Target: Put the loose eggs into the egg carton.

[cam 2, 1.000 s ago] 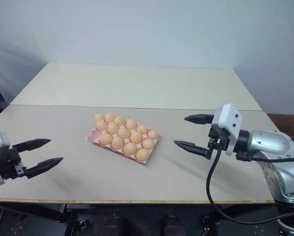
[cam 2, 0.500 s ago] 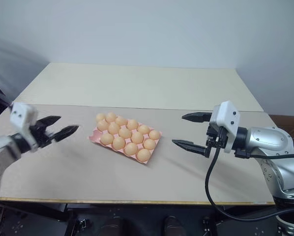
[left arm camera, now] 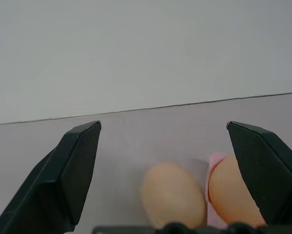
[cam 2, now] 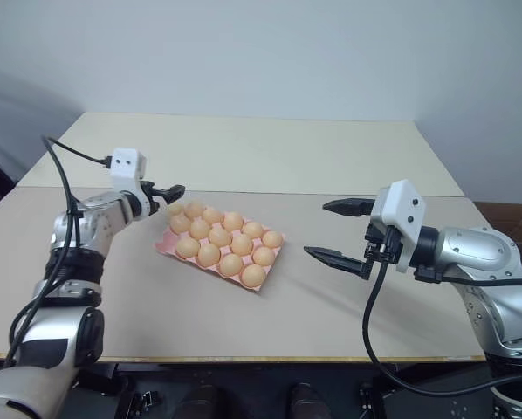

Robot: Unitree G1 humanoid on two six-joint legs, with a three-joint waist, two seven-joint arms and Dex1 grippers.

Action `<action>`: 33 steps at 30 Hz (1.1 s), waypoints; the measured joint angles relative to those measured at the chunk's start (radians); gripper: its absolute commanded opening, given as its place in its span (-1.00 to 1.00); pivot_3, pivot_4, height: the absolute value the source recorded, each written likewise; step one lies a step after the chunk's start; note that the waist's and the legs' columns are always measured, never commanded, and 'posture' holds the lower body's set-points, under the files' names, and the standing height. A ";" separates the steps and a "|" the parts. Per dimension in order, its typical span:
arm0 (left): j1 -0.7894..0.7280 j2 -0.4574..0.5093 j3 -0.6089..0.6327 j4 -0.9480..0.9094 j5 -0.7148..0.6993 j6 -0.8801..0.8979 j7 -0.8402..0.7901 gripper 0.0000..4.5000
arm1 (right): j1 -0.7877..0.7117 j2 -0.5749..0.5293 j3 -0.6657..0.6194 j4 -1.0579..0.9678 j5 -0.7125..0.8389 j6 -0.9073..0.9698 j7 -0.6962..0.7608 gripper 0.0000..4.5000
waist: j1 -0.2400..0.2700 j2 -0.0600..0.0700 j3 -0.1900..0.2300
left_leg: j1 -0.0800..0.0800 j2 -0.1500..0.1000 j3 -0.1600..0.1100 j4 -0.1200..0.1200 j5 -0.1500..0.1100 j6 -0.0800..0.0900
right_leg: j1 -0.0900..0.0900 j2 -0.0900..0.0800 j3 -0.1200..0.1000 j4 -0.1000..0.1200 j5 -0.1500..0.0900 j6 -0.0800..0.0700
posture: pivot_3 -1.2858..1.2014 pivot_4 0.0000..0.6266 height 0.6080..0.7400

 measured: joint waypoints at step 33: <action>-0.039 -0.156 0.132 -0.012 0.024 0.140 0.422 1.00 | 0.013 -0.031 -0.039 -0.019 0.007 0.026 0.004 1.00 | -0.005 0.000 0.000 | 0.004 -0.001 0.000 0.000 0.000 0.000 | 0.003 -0.001 0.000 0.000 0.000 0.001 | 0.03 -0.52 1.00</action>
